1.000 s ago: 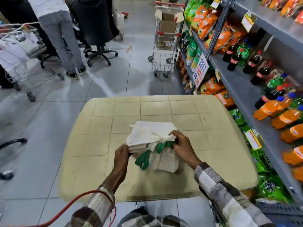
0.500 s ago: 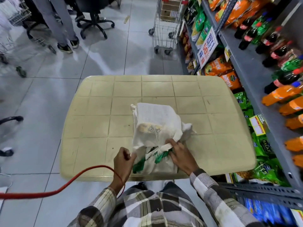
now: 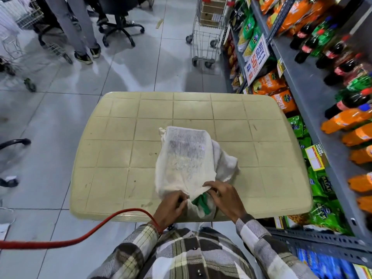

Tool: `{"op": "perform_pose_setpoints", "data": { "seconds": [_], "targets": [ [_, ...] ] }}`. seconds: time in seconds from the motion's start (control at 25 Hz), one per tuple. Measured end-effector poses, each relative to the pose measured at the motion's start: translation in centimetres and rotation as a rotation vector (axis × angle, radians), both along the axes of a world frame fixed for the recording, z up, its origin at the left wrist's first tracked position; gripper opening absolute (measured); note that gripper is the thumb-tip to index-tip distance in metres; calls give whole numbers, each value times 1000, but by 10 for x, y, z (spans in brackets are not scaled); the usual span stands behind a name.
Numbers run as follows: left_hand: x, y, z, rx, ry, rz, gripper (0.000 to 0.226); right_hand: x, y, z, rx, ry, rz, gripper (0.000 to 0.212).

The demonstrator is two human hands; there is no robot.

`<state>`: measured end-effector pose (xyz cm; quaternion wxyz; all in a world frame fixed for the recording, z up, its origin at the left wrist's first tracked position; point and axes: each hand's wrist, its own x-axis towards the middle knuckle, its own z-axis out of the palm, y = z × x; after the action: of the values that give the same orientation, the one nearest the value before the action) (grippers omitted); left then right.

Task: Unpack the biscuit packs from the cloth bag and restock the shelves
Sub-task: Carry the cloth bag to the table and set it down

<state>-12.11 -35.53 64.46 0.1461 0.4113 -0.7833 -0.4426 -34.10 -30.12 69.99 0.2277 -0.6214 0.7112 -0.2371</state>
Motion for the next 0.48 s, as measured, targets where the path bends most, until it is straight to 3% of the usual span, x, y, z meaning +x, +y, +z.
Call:
{"op": "perform_pose_setpoints", "data": {
  "seconds": [0.16, 0.32, 0.48],
  "targets": [
    [-3, 9, -7, 38, 7, 72, 9, -8, -3, -15, 57, -40, 71, 21],
    [-9, 10, -3, 25, 5, 88, 9, -9, -1, -25, 155, 21, 232, 51],
    [-11, 10, -1, 98, 69, 165, 8, -3, 2, -30, -79, 271, 171, 63]
  ]
}}
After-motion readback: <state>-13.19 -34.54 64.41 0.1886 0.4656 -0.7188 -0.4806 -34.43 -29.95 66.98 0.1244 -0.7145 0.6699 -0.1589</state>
